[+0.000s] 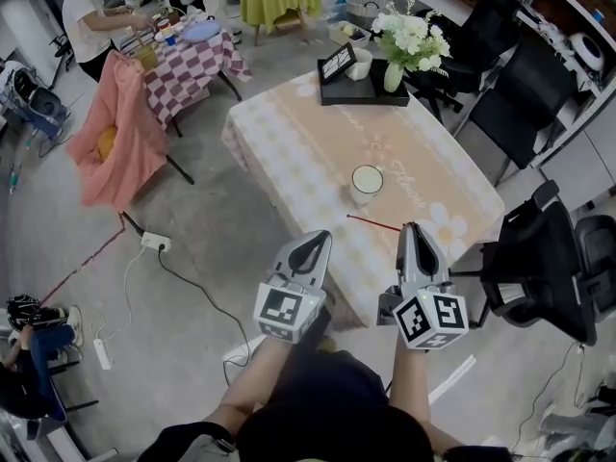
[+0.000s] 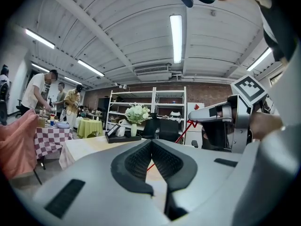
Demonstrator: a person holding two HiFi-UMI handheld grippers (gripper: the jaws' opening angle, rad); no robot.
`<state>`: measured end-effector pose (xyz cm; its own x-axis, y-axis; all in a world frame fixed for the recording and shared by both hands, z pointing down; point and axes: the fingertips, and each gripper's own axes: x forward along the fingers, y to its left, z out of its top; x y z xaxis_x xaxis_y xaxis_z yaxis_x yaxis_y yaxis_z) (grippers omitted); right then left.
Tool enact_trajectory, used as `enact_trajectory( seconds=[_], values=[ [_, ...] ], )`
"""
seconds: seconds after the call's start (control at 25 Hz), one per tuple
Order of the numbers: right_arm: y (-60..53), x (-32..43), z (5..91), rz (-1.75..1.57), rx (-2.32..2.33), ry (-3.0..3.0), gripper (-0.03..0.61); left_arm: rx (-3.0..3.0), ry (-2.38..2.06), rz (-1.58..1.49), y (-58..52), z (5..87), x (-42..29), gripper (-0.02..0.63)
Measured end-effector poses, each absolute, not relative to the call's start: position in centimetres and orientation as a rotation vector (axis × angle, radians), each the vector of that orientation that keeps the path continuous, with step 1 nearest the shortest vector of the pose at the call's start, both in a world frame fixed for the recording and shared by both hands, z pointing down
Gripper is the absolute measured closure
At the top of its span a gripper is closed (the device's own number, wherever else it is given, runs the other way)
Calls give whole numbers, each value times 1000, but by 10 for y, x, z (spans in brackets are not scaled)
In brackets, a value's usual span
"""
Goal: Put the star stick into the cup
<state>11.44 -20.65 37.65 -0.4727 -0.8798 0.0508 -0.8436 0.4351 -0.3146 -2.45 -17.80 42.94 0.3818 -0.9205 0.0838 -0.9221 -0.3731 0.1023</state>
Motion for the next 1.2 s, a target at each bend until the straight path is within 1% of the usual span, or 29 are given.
enact_trajectory(
  seconds=[0.56, 0.8, 1.2],
  values=[
    [-254, 84, 337, -344, -1475, 2559, 561, 2552, -1697, -15, -234, 400, -44, 603],
    [-265, 89, 324, -306, -1498, 2520, 561, 2580, -1676, -23, -250, 394, -43, 603],
    [-276, 104, 327, -300, -1591, 2455, 561, 2628, -1609, -9, -268, 394, -35, 603]
  ],
)
